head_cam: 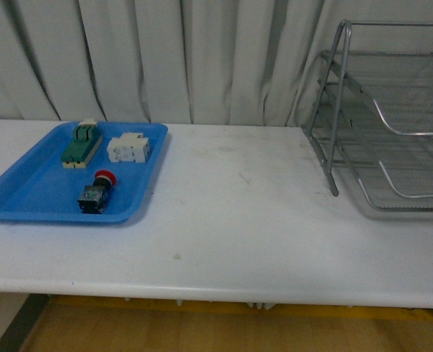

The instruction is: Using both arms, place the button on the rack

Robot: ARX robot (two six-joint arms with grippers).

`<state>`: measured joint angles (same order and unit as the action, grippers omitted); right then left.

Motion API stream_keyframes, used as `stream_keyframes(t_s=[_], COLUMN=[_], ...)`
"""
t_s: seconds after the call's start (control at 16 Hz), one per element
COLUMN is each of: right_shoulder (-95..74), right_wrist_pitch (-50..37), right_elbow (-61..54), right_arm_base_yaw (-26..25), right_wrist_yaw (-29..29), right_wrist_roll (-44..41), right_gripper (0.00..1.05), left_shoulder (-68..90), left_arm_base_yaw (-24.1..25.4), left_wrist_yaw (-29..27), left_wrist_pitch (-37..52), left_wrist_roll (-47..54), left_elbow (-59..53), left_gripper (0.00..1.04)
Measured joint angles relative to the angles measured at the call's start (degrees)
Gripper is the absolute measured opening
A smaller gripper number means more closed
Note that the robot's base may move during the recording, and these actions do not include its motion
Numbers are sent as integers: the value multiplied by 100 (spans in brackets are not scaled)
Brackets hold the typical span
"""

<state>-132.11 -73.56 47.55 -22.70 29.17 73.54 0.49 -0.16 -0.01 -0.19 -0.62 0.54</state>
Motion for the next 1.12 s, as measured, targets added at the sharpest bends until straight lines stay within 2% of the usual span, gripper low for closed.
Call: stream_keyframes(t_s=[0.31, 0.56, 0.69, 0.81, 0.88, 1.06, 1.12], right_shoulder=[262, 361, 372, 391, 695, 1241, 1534], right_wrist_pitch=[-105, -109, -57, -31, 0, -17, -9], right_elbow=[-809, -1003, -1152, -1169, -1377, -1738, -2006], right_arm_base_yaw=[-483, -625, -702, -798, -844, -855, -938], right_wrist_yaw=[841, 1069, 1119, 1137, 1180, 1300, 1368], right_wrist_roll=[-400, -525, -1104, -1283, -1298, -1252, -1172], right_gripper=[4, 6, 23, 40, 75, 100, 97], left_shoulder=[0, 0, 0, 0, 0, 0, 0], left_arm_base_yaw=[0, 0, 0, 0, 0, 0, 0], left_wrist_yaw=[0, 0, -2, 0, 0, 0, 0], left_wrist_pitch=[0, 0, 0, 0, 0, 0, 0], left_wrist_roll=[0, 0, 0, 0, 0, 0, 0], left_elbow=[0, 0, 0, 0, 0, 0, 0], left_gripper=[98, 98, 98, 98, 98, 98, 98])
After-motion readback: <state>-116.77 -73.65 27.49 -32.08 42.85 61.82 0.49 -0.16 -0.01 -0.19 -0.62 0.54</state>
